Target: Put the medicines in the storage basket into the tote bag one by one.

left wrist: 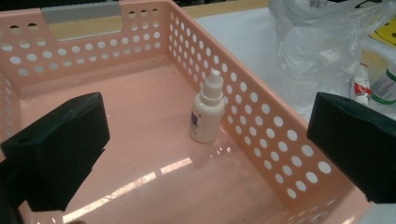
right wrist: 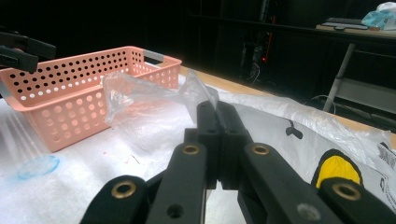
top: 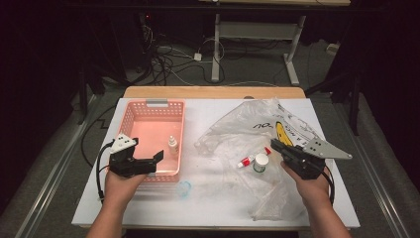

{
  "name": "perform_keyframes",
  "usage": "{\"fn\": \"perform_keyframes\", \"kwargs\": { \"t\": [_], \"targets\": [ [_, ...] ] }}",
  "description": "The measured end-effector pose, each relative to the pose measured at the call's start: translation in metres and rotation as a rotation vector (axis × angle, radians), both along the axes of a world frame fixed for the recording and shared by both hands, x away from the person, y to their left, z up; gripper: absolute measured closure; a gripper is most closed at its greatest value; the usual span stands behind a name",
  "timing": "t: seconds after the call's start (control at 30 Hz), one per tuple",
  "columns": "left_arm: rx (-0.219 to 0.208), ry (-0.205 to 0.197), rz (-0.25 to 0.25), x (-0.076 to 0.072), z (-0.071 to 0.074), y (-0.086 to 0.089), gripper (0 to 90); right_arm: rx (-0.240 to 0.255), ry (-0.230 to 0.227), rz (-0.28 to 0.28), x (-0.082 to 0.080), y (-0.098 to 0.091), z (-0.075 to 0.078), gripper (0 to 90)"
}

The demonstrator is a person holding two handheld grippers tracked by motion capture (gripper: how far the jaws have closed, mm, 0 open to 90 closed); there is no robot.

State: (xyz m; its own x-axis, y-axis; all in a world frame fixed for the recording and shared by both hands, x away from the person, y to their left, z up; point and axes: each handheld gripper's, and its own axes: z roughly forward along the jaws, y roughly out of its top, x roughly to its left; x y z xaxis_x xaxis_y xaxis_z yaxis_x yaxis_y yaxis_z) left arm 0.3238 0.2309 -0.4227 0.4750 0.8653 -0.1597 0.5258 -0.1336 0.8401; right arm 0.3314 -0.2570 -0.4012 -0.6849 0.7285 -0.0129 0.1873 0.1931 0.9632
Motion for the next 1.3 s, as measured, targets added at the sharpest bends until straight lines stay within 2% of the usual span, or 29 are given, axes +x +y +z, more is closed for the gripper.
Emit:
{"fn": "perform_keyframes", "kwargs": {
  "t": [0.23, 0.37, 0.57, 0.77, 0.93, 1.1, 1.3],
  "targets": [
    [-0.002, 0.01, 0.007, 0.001, -0.002, 0.003, 0.0, -0.002, -0.001, 0.0, 0.0, 0.001, -0.001, 90.0],
    [-0.01, -0.015, -0.002, 0.001, 0.007, 0.0, 0.3, -0.001, -0.004, 0.0, -0.001, 0.001, 0.001, 90.0],
    [-0.037, -0.019, 0.005, 0.014, 0.018, -0.004, 4.4, -0.008, -0.003, 0.001, 0.0, 0.001, 0.0, 90.0],
    [-0.013, 0.01, 0.0, 0.035, 0.019, -0.012, 7.0, -0.004, -0.01, 0.0, 0.0, 0.0, 0.002, 90.0],
    [0.016, 0.063, -0.021, 0.053, 0.015, -0.022, 7.6, -0.001, -0.007, -0.002, -0.001, -0.001, 0.002, 90.0],
    [0.014, 0.089, -0.034, 0.067, 0.013, -0.029, 14.5, 0.005, -0.008, -0.004, 0.001, -0.002, 0.001, 90.0],
    [0.046, 0.146, -0.041, 0.083, 0.006, -0.035, 21.8, 0.009, -0.003, -0.007, 0.001, -0.004, 0.001, 90.0]
  ]
}}
